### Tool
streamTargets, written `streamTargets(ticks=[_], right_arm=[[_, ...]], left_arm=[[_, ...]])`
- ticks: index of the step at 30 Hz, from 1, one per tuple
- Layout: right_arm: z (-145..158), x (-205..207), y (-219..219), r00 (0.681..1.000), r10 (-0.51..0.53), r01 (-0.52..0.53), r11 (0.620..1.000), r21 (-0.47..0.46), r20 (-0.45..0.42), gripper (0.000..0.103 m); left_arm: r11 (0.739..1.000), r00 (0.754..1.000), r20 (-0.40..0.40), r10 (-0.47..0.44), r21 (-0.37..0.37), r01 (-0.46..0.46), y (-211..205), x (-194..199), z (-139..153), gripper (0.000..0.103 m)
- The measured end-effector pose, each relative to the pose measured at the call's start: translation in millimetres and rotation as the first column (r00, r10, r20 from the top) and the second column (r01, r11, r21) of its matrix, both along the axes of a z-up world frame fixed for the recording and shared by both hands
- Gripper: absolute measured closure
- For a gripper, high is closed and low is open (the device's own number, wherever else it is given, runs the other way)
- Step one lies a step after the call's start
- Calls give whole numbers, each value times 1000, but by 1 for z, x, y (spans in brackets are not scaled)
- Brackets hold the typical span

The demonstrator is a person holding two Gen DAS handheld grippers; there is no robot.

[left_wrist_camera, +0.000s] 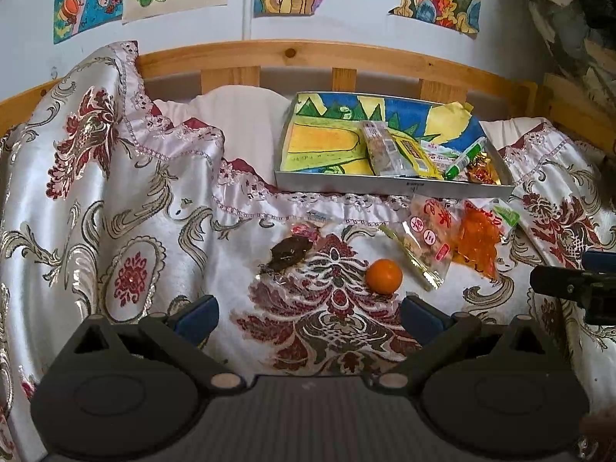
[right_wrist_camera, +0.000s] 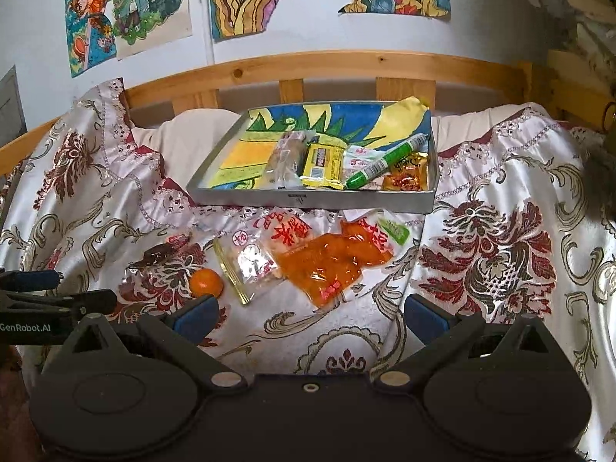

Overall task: Organize snacks
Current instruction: 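Withdraw both open grippers from the tray back toward the loose snacks, then move the left gripper toward the mandarin orange while the right approaches the orange jelly bag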

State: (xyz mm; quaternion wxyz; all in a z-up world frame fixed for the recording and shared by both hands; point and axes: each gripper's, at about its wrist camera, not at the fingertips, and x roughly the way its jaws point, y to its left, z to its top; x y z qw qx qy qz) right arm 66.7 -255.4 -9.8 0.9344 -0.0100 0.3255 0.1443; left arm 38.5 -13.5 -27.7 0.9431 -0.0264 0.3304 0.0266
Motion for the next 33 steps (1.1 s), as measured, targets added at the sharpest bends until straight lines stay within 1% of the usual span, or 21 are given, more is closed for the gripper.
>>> streamTargets(ticks=[14,20,24,33], right_arm=[[-6,10,-4,998,-17,17,1000,16,-52,1],[-7,10,-5,998,-19,20,1000,18,-56,1],[-7,10,-5,998,-27,28,999,23,-60,1],[-7,18,-9,997,-49,51,998,37,-62,1]], left_arm=[[1000,999,-30,13,-11,-13,-6,7,-10,1],[1000,999,-36,15,-11,-16,-6,9,-12,1],[1000,999,-34,17,1,-17,-8,11,-12,1],[998,996,-63,59,-11,-60,-6,29,-15,1]])
